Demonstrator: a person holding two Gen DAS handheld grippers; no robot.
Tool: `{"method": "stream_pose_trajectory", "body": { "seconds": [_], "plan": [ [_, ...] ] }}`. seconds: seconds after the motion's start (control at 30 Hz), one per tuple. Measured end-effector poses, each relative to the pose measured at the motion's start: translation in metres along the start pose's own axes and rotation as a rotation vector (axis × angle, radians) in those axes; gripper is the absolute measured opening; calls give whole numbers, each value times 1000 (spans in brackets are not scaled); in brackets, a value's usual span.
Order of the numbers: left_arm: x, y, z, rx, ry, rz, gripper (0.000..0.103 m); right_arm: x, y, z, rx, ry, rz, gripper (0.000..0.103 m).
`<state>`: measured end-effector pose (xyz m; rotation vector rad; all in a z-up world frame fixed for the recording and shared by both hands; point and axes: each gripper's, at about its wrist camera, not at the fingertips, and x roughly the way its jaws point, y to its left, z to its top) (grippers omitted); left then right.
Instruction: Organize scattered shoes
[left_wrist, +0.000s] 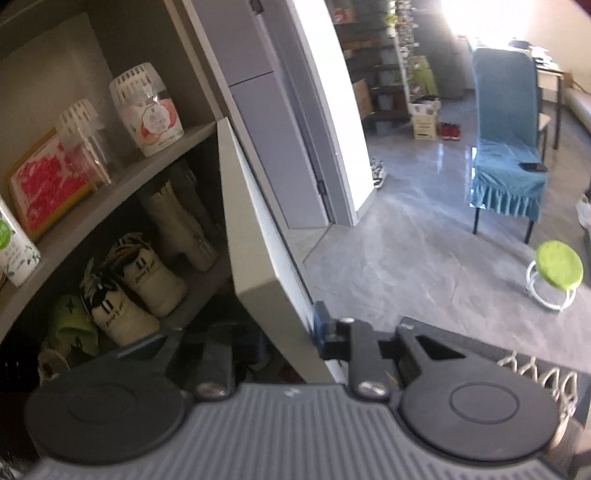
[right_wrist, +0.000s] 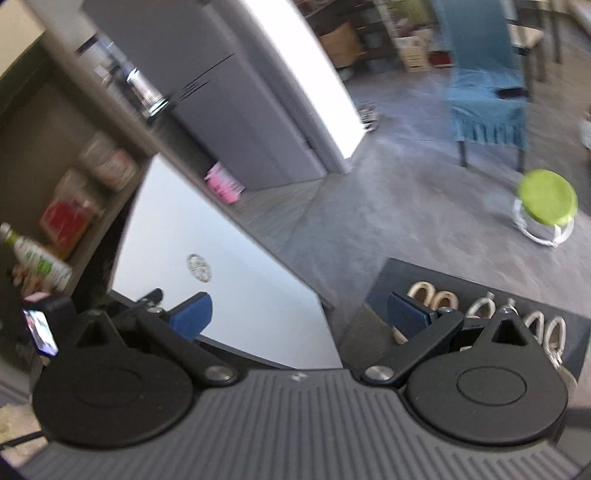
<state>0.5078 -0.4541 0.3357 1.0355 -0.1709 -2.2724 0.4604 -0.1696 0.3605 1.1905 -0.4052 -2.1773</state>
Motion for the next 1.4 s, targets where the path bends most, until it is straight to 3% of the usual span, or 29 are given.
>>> {"method": "stream_pose_trajectory", "body": {
  "seconds": [0.23, 0.53, 0.7, 1.03, 1.4],
  "plan": [
    [8, -37, 25, 20, 73, 63, 29, -41, -63, -47, 165, -46, -135, 103],
    [35, -65, 69, -88, 178, 75, 30, -85, -113, -107, 330, -106, -273, 103],
    [63, -70, 94, -162, 251, 83, 30, -106, -119, -124, 354, -156, -307, 103],
    [74, -79, 109, -176, 257, 65, 34, -125, -130, -141, 393, -208, -349, 103],
    [86, -98, 130, -218, 267, 32, 42, -126, -124, -140, 332, -190, -333, 103]
  ]
}}
